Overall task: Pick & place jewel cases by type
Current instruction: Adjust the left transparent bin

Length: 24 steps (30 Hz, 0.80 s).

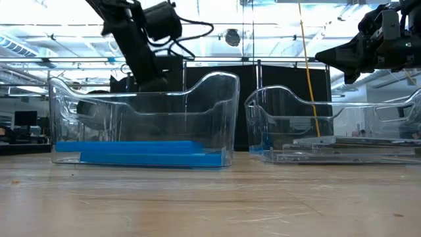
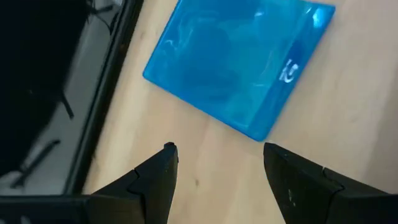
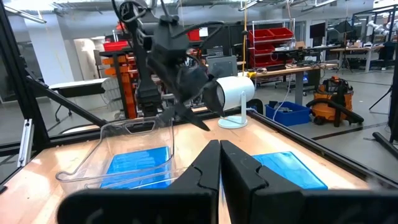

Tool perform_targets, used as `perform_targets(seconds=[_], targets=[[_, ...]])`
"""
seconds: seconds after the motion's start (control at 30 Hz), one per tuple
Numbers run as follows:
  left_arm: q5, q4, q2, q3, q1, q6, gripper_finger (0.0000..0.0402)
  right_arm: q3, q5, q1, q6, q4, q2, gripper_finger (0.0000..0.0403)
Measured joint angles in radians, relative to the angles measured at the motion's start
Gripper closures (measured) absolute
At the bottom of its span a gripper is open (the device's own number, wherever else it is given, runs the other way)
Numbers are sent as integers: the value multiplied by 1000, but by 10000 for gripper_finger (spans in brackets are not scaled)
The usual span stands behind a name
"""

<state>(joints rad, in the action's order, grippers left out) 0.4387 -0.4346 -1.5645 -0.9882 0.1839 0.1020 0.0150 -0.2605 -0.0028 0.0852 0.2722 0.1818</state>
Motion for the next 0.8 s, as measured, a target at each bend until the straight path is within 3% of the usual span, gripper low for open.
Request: perform_targets(seconds=[0.23,0.37,0.67,0.8], targets=[[-14,39,-115,-2,14,234,160,0,0,0,0,0,0,399],[-2,65,-160,-8,19,276,161,0,0,0,0,0,0,399],[-24,1,-155,-128,24,165,160,0,0,0,0,0,0,398],[-22,-161,-158,-209,23,82,160,0,0,0,0,0,0,399]])
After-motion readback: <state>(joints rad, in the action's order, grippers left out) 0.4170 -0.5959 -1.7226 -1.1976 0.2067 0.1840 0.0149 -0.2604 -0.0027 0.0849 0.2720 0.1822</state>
